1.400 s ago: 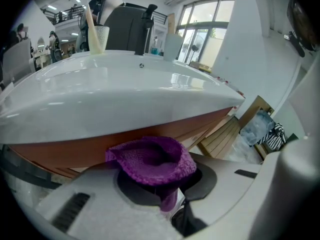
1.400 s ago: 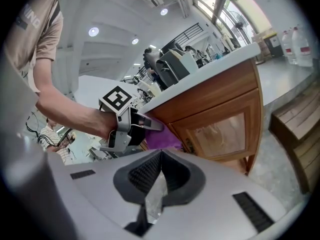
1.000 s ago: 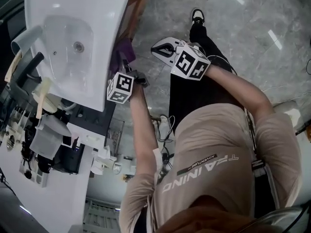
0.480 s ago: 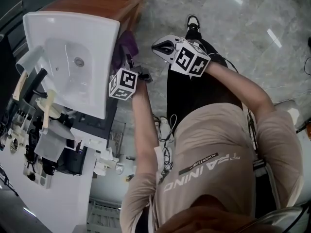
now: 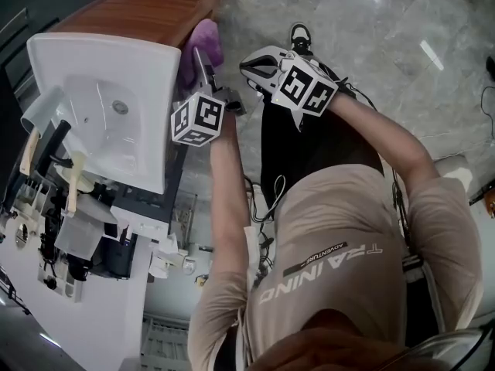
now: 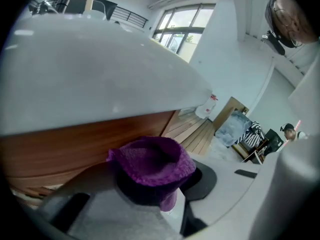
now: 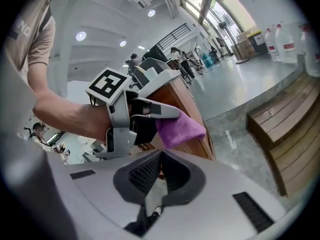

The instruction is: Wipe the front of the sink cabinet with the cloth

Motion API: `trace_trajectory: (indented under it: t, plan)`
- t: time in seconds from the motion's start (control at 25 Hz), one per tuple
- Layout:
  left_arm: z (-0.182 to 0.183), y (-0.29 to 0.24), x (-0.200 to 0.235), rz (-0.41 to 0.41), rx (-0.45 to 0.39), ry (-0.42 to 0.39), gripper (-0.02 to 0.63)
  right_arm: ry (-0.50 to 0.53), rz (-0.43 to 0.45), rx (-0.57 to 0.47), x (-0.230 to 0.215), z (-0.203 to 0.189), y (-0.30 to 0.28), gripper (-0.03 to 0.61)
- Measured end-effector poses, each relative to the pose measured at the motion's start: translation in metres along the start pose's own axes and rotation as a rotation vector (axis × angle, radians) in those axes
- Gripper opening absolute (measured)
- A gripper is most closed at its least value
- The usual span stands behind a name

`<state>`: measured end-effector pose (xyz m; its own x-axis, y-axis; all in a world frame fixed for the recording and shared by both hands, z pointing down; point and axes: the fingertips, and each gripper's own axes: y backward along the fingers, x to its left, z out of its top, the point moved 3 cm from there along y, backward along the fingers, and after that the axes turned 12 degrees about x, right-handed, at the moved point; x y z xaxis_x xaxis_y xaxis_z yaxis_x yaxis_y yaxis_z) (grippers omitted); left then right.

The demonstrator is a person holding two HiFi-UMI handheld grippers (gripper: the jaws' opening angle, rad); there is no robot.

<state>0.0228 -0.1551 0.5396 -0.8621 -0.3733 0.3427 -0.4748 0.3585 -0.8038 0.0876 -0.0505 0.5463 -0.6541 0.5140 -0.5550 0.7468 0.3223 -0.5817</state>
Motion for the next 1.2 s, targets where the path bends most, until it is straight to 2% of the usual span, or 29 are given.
trace_trajectory:
  t: [0.32, 0.52, 0.76, 1.08, 1.2]
  plan:
    - [-0.003, -0.007, -0.033, -0.168, 0.001, -0.150, 0.049, -0.035, -0.026, -0.001, 0.012, -0.013, -0.007, 0.012]
    - [-0.031, 0.011, -0.012, -0.175, 0.002, -0.090, 0.049, -0.053, -0.040, 0.034, 0.035, -0.038, -0.022, 0.012]
    - [-0.089, 0.057, 0.066, -0.115, 0.045, -0.003, 0.049, -0.048, -0.011, 0.077, 0.089, -0.052, -0.074, 0.012]
    - [-0.161, 0.141, 0.192, 0.014, 0.064, 0.102, 0.049, 0.065, 0.070, 0.124, 0.174, -0.040, -0.171, 0.012]
    - [-0.190, 0.170, 0.235, 0.062, 0.059, 0.165, 0.049, 0.101, 0.095, 0.137, 0.206, -0.038, -0.201, 0.012]
